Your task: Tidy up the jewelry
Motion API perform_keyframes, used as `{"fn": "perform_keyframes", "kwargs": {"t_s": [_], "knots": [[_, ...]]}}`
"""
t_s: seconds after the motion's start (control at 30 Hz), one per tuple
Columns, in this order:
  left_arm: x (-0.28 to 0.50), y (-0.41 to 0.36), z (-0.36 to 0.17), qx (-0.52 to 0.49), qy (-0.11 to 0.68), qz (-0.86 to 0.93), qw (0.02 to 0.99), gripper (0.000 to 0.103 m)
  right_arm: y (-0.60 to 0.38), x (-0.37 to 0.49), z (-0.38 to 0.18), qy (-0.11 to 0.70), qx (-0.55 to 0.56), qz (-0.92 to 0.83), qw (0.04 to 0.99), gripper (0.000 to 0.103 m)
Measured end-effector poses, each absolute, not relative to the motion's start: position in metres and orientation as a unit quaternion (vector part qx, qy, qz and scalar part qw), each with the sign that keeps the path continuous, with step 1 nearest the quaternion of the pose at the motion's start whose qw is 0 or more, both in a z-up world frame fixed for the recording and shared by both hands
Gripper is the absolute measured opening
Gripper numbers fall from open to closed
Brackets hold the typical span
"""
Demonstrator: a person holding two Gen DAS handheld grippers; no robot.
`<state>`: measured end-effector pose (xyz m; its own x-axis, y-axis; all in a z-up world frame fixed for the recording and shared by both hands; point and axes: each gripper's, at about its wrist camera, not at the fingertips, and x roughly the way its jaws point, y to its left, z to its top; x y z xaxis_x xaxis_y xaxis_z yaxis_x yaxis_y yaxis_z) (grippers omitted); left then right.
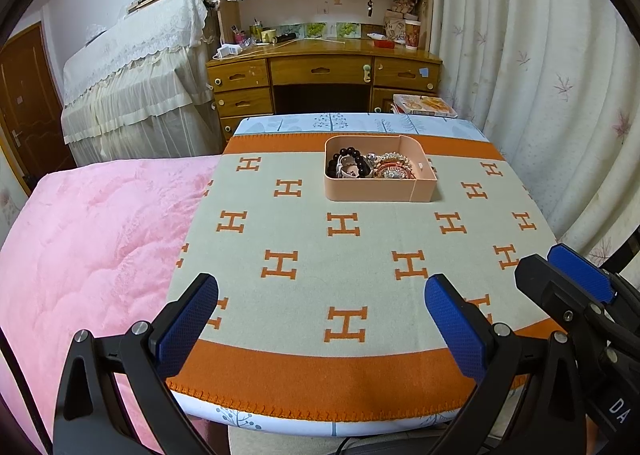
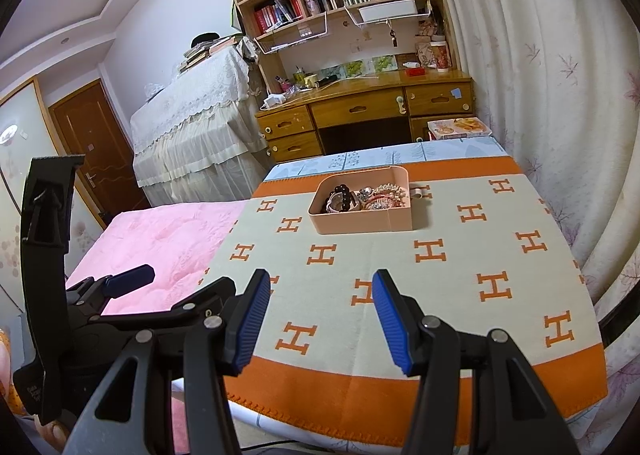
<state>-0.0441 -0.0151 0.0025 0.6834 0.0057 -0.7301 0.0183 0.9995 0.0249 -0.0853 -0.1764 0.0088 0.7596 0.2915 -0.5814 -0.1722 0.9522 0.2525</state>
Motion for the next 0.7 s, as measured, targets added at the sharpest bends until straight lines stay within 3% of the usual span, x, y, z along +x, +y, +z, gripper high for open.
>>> {"fn": "perform_keyframes", "kwargs": {"t_s": [0.7], "knots": [[-0.042, -0.014, 0.0, 0.016, 0.401, -0.002, 0.916, 0.102, -0.162, -0.086, 0.004, 0.332, 0.1, 0.128, 0.929, 0.054]]}}
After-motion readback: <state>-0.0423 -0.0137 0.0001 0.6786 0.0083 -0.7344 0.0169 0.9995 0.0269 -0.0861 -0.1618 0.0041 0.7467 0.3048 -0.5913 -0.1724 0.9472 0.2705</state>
